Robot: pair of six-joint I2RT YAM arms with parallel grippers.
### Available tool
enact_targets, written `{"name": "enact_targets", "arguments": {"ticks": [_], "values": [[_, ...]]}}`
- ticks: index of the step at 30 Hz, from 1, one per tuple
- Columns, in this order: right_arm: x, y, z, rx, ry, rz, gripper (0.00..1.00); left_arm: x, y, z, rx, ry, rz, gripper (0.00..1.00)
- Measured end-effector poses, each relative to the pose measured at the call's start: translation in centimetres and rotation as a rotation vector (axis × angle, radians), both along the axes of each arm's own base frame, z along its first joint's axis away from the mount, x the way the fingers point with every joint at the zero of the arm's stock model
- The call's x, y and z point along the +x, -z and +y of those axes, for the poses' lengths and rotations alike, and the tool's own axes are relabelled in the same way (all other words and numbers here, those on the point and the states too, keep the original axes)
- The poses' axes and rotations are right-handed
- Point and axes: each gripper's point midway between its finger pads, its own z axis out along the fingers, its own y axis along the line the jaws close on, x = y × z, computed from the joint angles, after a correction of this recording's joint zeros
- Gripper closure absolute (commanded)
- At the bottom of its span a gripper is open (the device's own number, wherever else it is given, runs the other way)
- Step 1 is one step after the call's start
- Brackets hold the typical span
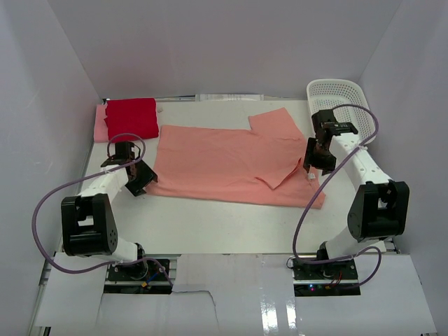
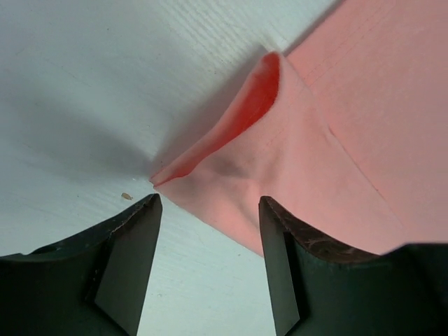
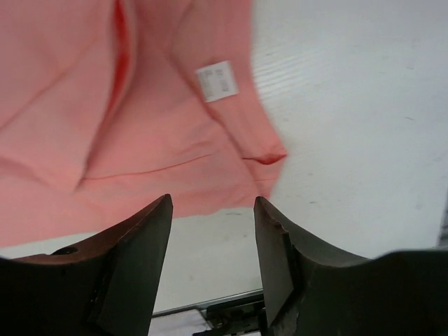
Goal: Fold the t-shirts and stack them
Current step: Fold the flattened tshirt in 1/3 of the way
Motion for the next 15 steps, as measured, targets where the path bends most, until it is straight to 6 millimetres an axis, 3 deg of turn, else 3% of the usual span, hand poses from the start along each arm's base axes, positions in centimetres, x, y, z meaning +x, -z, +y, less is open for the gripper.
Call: {"name": "enact_targets", "arguments": {"ticks": [3, 7, 11, 15], "values": [[0.2, -0.4, 3.0, 0.16, -0.042, -0.044, 0.44, 0.7, -1.6, -0.1, 0.01, 0.015, -0.036, 0.31], [-0.4, 1.5, 7.0, 0.375, -0.063, -0.05, 0.43, 2.2, -4.3, -1.3, 0.03, 0.066, -0.11, 0.31], [-2.6, 4.7, 9.2, 0.509, -0.028, 0.005, 0.43, 2.8, -6.3, -4.4, 0.031, 0.158, -0.169, 0.3], [-2.5, 5.5, 10.6, 0.583, -0.017, 0.001, 0.43, 2.9, -7.2, -8.4, 0.0, 0.27, -0.211, 0.29]]}}
